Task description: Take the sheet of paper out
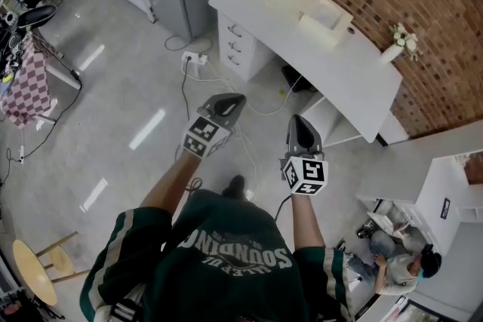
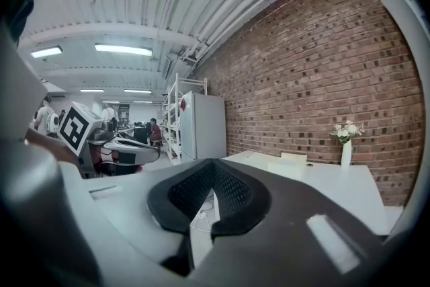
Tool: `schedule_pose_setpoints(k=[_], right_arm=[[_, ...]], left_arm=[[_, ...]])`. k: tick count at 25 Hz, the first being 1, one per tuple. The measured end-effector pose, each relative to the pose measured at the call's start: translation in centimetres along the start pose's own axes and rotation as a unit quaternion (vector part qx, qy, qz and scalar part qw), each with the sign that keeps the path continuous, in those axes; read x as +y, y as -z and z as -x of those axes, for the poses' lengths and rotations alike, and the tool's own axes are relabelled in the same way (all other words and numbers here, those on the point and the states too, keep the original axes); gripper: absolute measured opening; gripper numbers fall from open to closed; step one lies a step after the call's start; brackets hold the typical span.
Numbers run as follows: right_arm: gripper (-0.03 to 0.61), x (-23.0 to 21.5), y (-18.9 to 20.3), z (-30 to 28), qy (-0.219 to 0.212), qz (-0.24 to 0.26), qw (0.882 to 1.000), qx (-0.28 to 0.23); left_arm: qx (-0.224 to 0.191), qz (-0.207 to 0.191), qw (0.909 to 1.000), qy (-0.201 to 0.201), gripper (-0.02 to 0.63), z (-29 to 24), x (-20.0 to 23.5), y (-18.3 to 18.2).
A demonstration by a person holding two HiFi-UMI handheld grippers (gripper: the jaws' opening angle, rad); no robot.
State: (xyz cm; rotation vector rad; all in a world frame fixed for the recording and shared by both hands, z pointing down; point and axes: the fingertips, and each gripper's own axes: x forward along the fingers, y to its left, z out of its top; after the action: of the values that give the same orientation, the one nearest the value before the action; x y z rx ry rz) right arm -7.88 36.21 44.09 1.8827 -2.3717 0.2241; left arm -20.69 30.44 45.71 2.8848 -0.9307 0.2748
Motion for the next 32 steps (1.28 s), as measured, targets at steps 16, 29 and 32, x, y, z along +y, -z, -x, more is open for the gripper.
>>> schedule_pose_setpoints(k=[16,29,32], right_arm=[[0.0,-6.1,-0.7,-1.2,0.006,-0.02,1.0,-0.003],[0.0,-5.8,-1.1,-3.1,-0.012,-0.031,0.999,-0.014],[0.0,-5.5,-0.9,-3.7,-0.015,-0.027,0.999,-0.011]], left_arm=[[0.004,-0.012,0.9999,-0.002,0.011,-5.7,-0.4,-2.7],[-0.002,-0.02,0.9995,-0.023,0.011,-5.6,0.8,-4.0],[-0.006,-0.019,0.9995,-0.026,0.011,-5.8,1.2,-3.6]])
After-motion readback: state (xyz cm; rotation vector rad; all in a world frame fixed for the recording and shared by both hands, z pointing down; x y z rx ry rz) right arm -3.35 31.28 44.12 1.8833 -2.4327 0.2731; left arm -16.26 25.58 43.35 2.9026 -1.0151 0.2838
